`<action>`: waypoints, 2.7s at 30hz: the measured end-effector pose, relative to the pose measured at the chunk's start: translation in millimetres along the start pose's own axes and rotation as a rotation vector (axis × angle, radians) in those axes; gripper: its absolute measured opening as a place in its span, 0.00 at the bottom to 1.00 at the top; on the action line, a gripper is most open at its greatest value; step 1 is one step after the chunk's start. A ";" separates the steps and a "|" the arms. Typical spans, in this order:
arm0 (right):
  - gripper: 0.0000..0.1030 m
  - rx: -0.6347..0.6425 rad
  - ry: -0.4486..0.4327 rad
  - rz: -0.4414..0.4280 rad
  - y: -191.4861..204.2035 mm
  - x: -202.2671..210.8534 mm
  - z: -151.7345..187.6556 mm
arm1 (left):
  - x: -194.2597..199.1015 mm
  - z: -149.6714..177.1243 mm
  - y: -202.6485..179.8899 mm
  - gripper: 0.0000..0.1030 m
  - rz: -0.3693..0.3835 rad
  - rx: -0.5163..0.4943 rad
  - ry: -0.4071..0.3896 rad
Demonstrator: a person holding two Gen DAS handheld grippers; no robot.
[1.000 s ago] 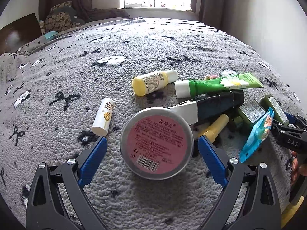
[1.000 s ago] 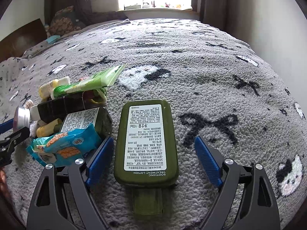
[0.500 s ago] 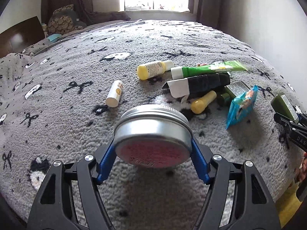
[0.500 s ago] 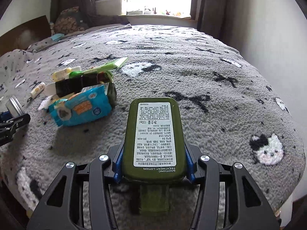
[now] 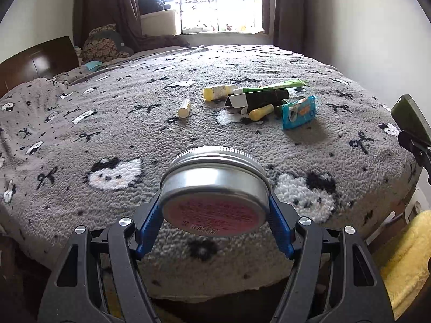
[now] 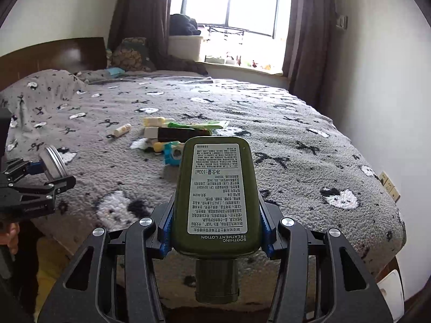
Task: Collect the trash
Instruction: 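Carry the tin and green bottle down past the bed edge to the bin, then open both grippers to drop the tin and green bottle into the bin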
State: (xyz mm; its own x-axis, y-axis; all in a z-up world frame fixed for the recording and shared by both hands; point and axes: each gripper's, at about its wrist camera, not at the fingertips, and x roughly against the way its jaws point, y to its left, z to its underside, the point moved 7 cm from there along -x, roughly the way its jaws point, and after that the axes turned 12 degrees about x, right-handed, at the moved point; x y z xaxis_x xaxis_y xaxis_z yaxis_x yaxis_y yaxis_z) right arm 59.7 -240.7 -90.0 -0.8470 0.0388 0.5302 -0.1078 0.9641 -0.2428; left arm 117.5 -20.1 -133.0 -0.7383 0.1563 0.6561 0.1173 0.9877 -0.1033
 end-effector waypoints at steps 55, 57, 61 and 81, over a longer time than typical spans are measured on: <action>0.52 0.013 0.566 -0.546 180.9 -52.1 191.2 | -48.9 260.4 11.1 0.75 0.058 0.000 0.621; 0.60 0.005 0.560 -0.540 179.7 -50.7 188.7 | -47.6 260.3 9.9 0.78 0.050 -0.009 0.613; 0.62 -0.003 0.536 -0.519 167.0 -48.6 181.8 | -43.4 252.3 14.4 0.79 0.041 -0.011 0.597; 0.69 -0.030 0.196 -0.228 50.6 -9.5 82.4 | 18.6 122.9 14.4 0.79 0.002 -0.035 0.226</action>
State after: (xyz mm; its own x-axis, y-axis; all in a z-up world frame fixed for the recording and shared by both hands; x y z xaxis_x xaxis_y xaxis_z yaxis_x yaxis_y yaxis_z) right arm 19.4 -214.0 -174.3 -0.6854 -0.1327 0.7160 -0.2659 0.9610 -0.0765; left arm 23.8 -2.9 -214.2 -0.5709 0.1498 0.8072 0.1441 0.9862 -0.0811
